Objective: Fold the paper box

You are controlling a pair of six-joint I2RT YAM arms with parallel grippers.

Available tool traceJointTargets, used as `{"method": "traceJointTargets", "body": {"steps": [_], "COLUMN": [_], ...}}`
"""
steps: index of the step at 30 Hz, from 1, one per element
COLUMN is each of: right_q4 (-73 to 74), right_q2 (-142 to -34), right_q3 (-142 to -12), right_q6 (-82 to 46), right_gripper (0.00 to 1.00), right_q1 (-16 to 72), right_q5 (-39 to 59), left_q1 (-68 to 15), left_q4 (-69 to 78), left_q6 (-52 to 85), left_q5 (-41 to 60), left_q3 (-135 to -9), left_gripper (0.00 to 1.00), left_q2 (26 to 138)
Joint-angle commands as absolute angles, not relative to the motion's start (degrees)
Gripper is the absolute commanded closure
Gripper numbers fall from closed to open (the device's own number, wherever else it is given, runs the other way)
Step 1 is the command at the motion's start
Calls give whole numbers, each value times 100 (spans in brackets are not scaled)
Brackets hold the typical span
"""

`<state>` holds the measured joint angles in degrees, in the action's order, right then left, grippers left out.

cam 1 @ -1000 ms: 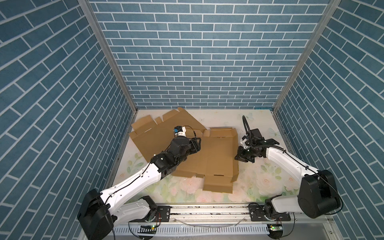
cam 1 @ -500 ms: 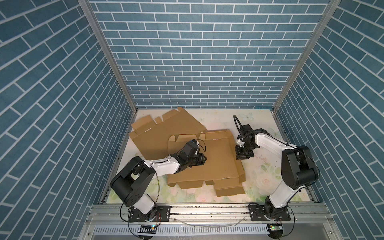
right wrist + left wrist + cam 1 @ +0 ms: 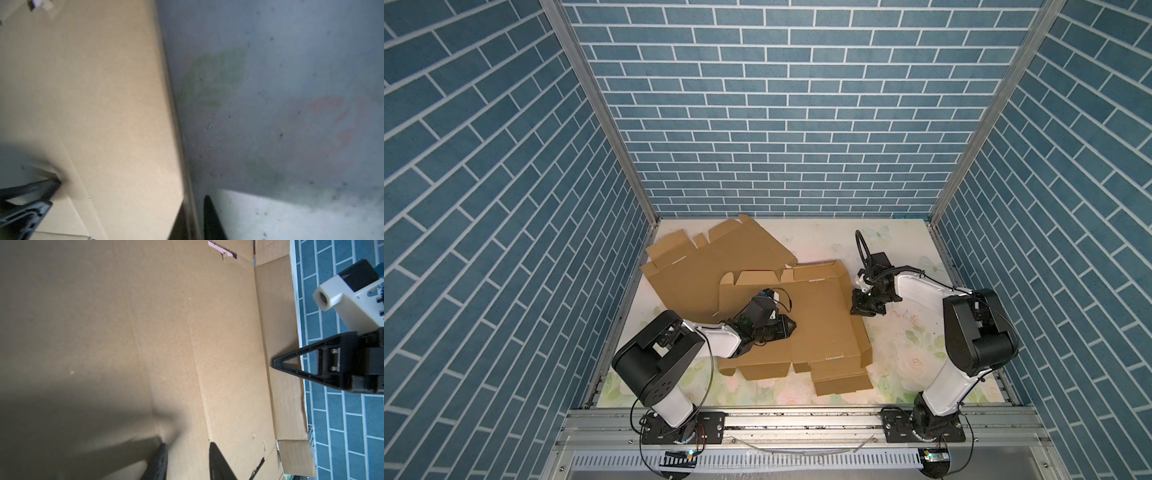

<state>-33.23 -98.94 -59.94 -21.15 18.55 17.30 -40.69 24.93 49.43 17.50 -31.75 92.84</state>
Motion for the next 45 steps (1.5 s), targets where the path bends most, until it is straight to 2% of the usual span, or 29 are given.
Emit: {"method": "traceJointTargets", "body": {"steps": [1, 4, 7, 14, 18, 21, 25, 27, 38, 45], "right_q4": [-3711, -4451, -5071, -5910, -5553, -4924, -4154, -3670, -2647, -1277], "right_q2": [-9518, -9419, -9346, -9546, -9584, -9430, -9267, -9218, -8683, -8548], "right_q3": [-6102, -6480, -6857, -7831, -8066, -8003, -7722, -7468, -6812, -6050], "right_q6": [-1954, -1446, -961, 628, 1881, 2838, 3392, 3571, 4228, 4791], "right_gripper": [100, 100, 100, 100, 100, 100, 100, 100, 100, 100], "right_q1": [1881, 1914, 2109, 2818, 3008, 3002, 3006, 3053, 3529, 3984], "right_q5": [869, 542, -298, -2328, -3219, -3231, -2475, -2430, -3220, -3883], "left_q1": [-4063, -3916, -3519, -2975, -2914, -2834, -2773, -2769, -2779, -2780], "left_q4": [2076, 1062, 362, -419, -570, -543, -400, -410, -166, 81], "left_q6": [4752, 4080, 3679, 3319, 3226, 3204, 3121, 3061, 3349, 3624], "left_q5": [1765, 1634, 1762, 2021, 1974, 1957, 2064, 2129, 2507, 2563], "left_q3": [-3252, -3756, -4295, -5243, -5530, -5496, -5409, -5455, -5850, -6185], "left_gripper": [63, 54, 46, 43, 42, 39, 34, 34, 32, 28], "left_q2": [9014, 8383, 7955, 7737, 7796, 7765, 7877, 8008, 8355, 8495]}}
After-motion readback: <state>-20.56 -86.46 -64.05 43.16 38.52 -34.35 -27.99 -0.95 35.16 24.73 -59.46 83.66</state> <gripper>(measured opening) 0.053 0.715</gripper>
